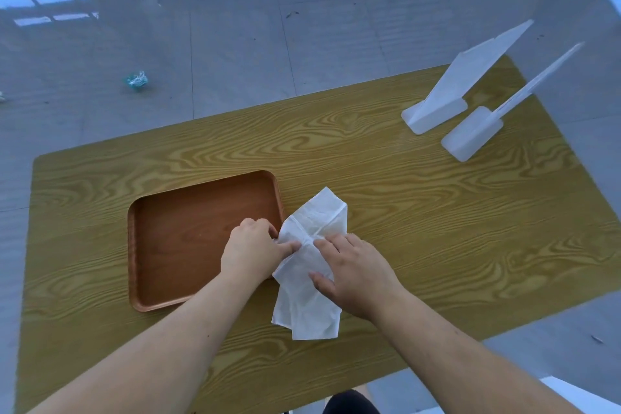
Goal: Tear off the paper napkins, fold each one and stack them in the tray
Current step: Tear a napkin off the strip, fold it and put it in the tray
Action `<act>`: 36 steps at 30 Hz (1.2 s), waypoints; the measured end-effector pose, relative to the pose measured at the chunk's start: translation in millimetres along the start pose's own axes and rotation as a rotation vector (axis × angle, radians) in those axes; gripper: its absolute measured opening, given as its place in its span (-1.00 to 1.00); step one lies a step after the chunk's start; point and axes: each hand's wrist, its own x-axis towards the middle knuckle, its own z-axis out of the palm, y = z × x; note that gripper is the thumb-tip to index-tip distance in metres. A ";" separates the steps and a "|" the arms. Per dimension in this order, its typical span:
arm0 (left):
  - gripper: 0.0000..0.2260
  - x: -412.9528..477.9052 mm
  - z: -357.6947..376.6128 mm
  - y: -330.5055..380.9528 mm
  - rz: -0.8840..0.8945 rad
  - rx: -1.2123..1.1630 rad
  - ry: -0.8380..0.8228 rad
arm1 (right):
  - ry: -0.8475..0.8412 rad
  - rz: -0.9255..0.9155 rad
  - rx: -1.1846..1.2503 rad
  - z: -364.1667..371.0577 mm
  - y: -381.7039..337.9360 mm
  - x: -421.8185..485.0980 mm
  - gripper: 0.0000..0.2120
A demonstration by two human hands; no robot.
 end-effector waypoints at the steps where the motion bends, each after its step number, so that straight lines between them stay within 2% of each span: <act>1: -0.50 1.3 0.0 2.9 0.007 0.017 -0.004 | -0.001 0.002 0.006 0.8 2.2 -0.7 -0.32; 4: -0.64 3.6 2.3 8.5 0.010 -0.023 -0.016 | -0.012 0.010 0.027 3.5 9.4 -3.1 -0.33; 8: -0.56 6.4 3.2 12.7 -0.063 -0.165 -0.022 | -0.025 0.005 0.051 6.9 18.4 -4.6 -0.36; 10: -0.61 7.8 1.9 16.0 -0.101 -0.156 -0.050 | -0.020 0.001 0.075 8.0 21.5 -5.3 -0.37; 13: -0.69 6.6 3.1 26.4 -0.024 -0.158 -0.090 | -0.008 0.007 0.132 7.4 24.3 -5.6 -0.36; 17: -0.64 -4.7 2.0 52.2 0.056 -0.387 -0.164 | 0.009 0.054 0.251 2.3 26.9 -10.7 -0.16; 19: -0.63 -10.2 -0.3 70.0 0.039 -0.475 -0.208 | 0.018 0.080 0.306 -0.1 27.0 -17.1 0.00; 21: -0.68 -16.0 -2.3 87.9 0.011 -0.577 -0.276 | 0.031 0.106 0.389 -1.9 25.9 -24.5 0.03; 22: -0.71 -19.2 -2.6 96.4 0.001 -0.632 -0.311 | 0.056 0.109 0.435 -2.3 24.9 -27.7 -0.04; 25: -0.70 -24.1 -0.7 116.4 -0.012 -0.706 -0.338 | 0.150 0.171 0.570 -3.3 25.5 -35.8 -0.42; 28: -0.63 -26.0 2.2 127.2 0.014 -0.757 -0.374 | 0.199 0.423 0.842 -5.8 35.4 -40.7 -0.81; 29: -0.59 -26.5 2.8 128.2 0.022 -0.770 -0.387 | 0.214 0.506 0.941 -5.7 41.2 -41.4 -0.85; 31: -0.52 -25.8 4.7 124.7 0.025 -0.769 -0.372 | 0.225 0.632 1.089 -5.8 54.5 -42.2 -0.76; 33: -0.46 -23.1 7.5 116.6 0.011 -0.738 -0.317 | 0.210 0.731 1.159 -7.4 68.3 -42.3 -0.74; 36: -0.53 -19.7 12.4 99.2 0.094 -0.445 -0.247 | 0.206 0.833 1.258 -6.8 84.3 -43.9 -0.79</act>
